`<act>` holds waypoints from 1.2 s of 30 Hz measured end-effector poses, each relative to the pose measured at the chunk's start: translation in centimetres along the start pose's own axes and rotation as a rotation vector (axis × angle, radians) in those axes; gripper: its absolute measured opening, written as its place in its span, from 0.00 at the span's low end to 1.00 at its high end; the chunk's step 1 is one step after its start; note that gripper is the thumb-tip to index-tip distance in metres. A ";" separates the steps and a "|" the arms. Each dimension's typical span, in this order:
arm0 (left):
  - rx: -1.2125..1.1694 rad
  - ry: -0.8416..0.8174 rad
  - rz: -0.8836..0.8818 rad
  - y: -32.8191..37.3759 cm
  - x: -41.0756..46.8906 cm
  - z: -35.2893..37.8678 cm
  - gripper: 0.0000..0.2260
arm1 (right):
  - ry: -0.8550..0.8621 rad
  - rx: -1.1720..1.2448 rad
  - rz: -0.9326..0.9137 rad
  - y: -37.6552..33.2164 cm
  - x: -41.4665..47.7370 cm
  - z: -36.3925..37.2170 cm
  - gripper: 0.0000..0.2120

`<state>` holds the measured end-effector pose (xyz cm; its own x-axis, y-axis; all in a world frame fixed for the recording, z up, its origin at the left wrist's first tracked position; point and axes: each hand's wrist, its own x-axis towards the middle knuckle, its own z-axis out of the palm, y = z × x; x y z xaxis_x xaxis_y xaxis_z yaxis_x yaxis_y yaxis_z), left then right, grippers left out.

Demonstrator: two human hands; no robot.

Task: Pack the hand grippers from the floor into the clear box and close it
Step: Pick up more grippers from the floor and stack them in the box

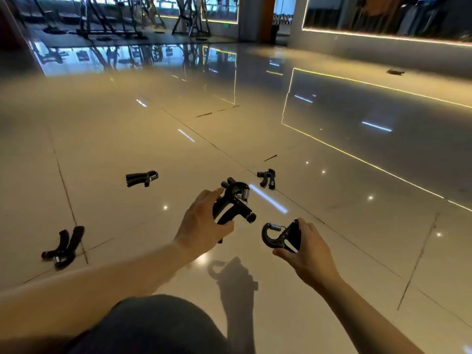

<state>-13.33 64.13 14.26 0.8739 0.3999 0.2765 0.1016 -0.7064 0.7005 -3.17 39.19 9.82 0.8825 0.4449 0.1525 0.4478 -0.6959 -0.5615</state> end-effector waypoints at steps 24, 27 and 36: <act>-0.349 -0.212 0.766 44.1 -18.7 2.8 0.33 | 0.431 -0.242 0.342 5.0 -35.9 -44.6 0.34; -0.382 -0.280 0.797 47.0 -20.6 6.5 0.33 | 0.412 -0.257 0.423 6.9 -40.0 -47.5 0.27; -0.357 -0.598 0.806 53.1 -26.8 21.1 0.33 | 0.434 -0.143 0.752 17.4 -52.4 -47.9 0.27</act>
<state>-21.35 3.53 30.19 0.7222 -0.5299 0.4446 -0.6717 -0.3838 0.6336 -34.71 -23.24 31.05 0.9147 -0.3929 0.0949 -0.2860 -0.7951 -0.5349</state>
